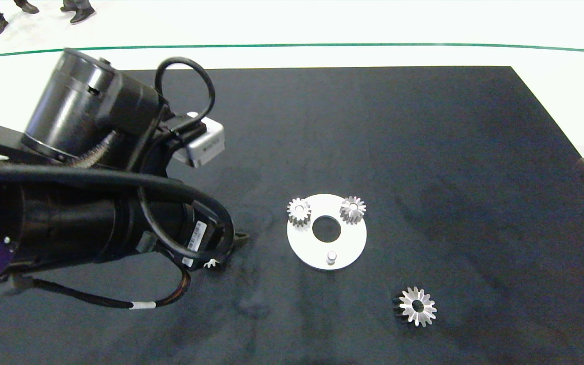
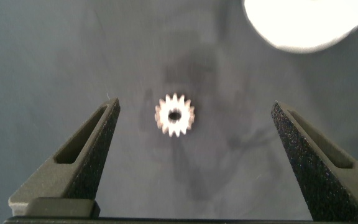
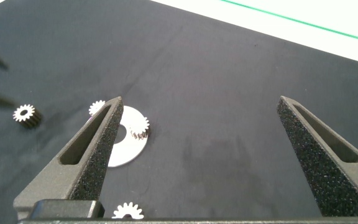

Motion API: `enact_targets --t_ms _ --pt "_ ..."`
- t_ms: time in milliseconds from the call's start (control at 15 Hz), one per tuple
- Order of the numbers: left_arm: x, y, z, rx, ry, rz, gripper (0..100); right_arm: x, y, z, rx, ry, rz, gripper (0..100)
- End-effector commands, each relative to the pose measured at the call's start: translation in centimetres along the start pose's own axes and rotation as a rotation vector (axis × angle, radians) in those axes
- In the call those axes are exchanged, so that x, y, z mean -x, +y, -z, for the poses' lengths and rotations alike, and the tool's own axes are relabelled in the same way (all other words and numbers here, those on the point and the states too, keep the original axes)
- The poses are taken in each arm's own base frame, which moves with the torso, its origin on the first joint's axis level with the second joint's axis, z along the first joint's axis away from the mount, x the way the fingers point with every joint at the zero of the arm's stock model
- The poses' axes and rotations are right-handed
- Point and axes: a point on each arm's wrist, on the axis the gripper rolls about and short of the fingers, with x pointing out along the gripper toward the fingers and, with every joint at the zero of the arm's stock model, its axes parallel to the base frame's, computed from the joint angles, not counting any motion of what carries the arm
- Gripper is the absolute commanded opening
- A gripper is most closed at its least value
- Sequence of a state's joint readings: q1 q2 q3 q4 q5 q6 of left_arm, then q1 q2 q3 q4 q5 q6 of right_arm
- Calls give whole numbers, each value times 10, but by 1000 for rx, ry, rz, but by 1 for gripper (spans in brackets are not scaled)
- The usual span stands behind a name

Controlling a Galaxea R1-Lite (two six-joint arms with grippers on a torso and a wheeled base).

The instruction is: Remove an incorrectly installed larger gear and replace it with the correct smaller gear

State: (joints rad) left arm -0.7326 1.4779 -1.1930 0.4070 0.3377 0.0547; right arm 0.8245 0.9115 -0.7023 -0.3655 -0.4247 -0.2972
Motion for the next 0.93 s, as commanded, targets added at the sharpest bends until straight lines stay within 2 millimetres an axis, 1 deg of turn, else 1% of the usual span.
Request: enact_targets --t_ms 67,267,467,733,867,933 --pt "-16 0 18 -15 70 -18 100 0 0 1 2 2 1 100" --pt "-28 5 25 -65 66 -45 100 0 0 0 2 0 1 100" --pt "-37 3 34 -64 64 -47 99 0 0 1 2 2 1 100" --pt "-45 5 35 -35 79 -27 90 0 0 1 3 3 0 100" --pt "-51 4 34 -20 67 -19 87 0 0 1 3 3 0 100" --pt "-56 5 35 -16 81 -26 84 0 0 1 3 3 0 100"
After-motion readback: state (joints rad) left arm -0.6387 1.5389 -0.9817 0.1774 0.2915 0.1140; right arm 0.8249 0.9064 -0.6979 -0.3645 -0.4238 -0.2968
